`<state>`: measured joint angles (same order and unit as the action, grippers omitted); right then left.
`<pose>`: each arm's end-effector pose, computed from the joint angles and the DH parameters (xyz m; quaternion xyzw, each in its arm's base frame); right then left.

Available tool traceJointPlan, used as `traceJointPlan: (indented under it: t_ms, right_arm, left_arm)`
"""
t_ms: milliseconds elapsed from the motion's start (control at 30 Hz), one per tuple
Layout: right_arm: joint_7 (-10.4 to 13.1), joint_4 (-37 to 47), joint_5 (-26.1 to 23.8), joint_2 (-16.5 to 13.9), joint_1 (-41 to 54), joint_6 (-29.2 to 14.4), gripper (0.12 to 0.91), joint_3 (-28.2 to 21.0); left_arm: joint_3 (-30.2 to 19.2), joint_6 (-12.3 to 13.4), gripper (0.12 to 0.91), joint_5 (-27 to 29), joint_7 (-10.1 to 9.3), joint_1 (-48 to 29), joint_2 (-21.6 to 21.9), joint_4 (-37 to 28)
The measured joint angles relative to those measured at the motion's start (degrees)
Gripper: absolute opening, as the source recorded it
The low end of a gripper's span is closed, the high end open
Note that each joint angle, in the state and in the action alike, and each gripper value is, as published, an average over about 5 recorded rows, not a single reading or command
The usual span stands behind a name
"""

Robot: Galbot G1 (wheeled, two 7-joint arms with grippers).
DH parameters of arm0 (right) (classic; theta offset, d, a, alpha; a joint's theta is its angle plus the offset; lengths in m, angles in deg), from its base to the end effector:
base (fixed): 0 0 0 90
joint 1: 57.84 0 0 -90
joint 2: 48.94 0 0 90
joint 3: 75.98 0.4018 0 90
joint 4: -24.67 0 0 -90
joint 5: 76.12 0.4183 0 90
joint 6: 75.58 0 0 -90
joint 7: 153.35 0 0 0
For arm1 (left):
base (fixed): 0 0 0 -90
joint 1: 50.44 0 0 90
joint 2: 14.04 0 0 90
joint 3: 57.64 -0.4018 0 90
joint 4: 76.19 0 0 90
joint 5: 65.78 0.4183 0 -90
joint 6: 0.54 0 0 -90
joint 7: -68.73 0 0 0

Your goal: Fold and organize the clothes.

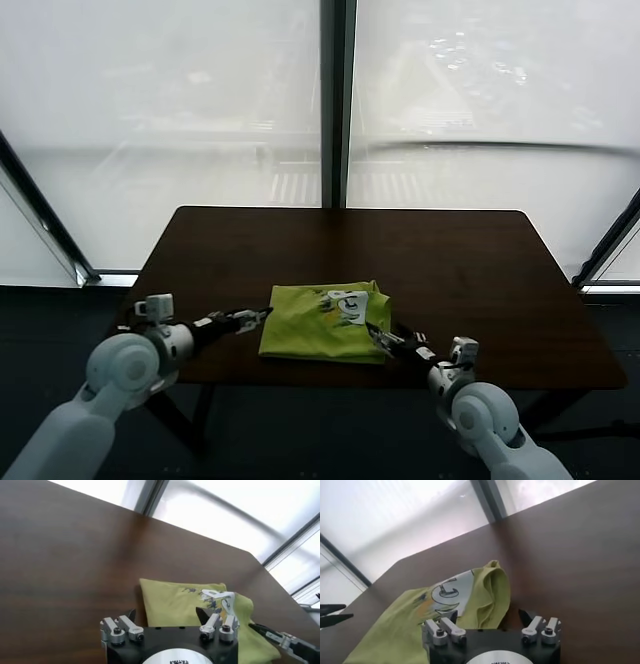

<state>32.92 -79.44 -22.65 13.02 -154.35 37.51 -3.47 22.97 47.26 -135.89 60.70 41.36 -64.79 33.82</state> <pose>0.3479 -0.0333 -0.3637 0.1747 -0.9304 -0.1898 0.2605 0.3800 0.1140 -0.2529 -0.2085 -0.9034 0.1701 0.3339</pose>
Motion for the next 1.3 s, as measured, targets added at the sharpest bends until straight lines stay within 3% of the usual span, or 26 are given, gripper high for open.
traceJointPlan:
  t_ms: [167, 267, 533, 633, 833, 1000, 1300]
  right_arm:
    - [0.07, 1.36, -1.77, 1.10, 1.17, -0.24, 0.899, -1.30]
    - [0.04, 2.04, -2.83, 1.32, 1.72, -0.47, 0.817, -1.91]
    - [0.20, 3.81, -5.39, 1.67, 3.60, -0.82, 0.325, -3.54]
    - [0.13, 3.96, -6.06, 1.35, 3.97, -0.83, 0.194, -3.39]
    - [-1.46, 4.00, -6.09, -1.46, 3.54, -1.49, 0.178, -1.28]
    - [-3.09, 5.31, -6.43, -7.09, 3.45, -3.25, 0.178, 1.59]
    - [-7.12, 11.52, -16.62, -16.97, 6.94, -6.98, 0.178, 2.66]
  left_arm:
    - [0.31, 0.00, 0.907, -0.04, -0.39, 0.21, -0.03, 0.40]
    - [0.48, 0.00, 0.907, 0.01, -0.45, 0.40, -0.01, 0.63]
    - [0.99, 0.00, 0.907, 0.24, -0.57, 1.13, -0.22, 1.57]
    - [1.31, 0.00, 0.907, 0.30, -0.57, 1.48, -0.31, 1.83]
    - [1.89, 0.00, 0.907, 0.45, -0.51, 1.97, -0.37, 1.95]
    - [2.11, 0.27, 0.907, 0.70, -0.40, 2.30, -0.70, 1.96]
    - [2.15, 1.05, 0.907, 1.57, -0.24, 3.01, -2.17, 2.18]
